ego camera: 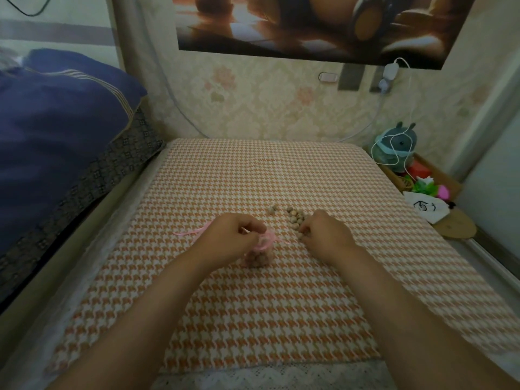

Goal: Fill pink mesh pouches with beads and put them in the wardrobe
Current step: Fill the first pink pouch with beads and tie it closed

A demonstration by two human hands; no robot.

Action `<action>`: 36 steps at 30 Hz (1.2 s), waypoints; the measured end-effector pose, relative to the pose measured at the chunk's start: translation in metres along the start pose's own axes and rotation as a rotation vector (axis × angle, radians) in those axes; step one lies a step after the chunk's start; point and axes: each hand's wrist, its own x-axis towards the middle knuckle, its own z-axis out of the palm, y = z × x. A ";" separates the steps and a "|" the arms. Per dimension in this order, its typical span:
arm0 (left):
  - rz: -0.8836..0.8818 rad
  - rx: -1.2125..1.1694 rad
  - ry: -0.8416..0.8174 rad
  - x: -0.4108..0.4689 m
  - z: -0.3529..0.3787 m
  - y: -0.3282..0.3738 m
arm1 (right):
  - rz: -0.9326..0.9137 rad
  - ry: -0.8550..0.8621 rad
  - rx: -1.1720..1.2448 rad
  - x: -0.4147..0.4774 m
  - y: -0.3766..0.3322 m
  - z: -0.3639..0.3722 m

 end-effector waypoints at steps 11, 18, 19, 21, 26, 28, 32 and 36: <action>-0.016 -0.073 -0.040 0.000 -0.001 -0.002 | -0.293 0.161 0.346 -0.025 -0.048 -0.044; 0.048 -0.052 -0.049 -0.007 -0.005 0.001 | -0.356 0.128 0.203 -0.037 -0.069 -0.043; 0.046 -0.055 -0.049 -0.007 -0.005 0.001 | -0.353 0.127 0.207 -0.037 -0.068 -0.042; 0.019 -0.070 -0.042 -0.007 -0.006 0.000 | -0.341 0.127 0.220 -0.037 -0.067 -0.042; 0.005 -0.075 -0.037 -0.004 -0.007 -0.001 | -0.360 0.089 0.201 -0.040 -0.066 -0.041; 0.023 -0.079 -0.042 -0.004 -0.008 0.001 | -0.366 0.055 0.122 -0.041 -0.069 -0.039; 0.037 -0.058 -0.039 -0.006 -0.007 0.003 | -0.357 -0.055 0.102 -0.039 -0.073 -0.029; 0.025 -0.069 -0.050 -0.004 -0.009 -0.001 | -0.323 -0.075 0.305 -0.036 -0.071 -0.027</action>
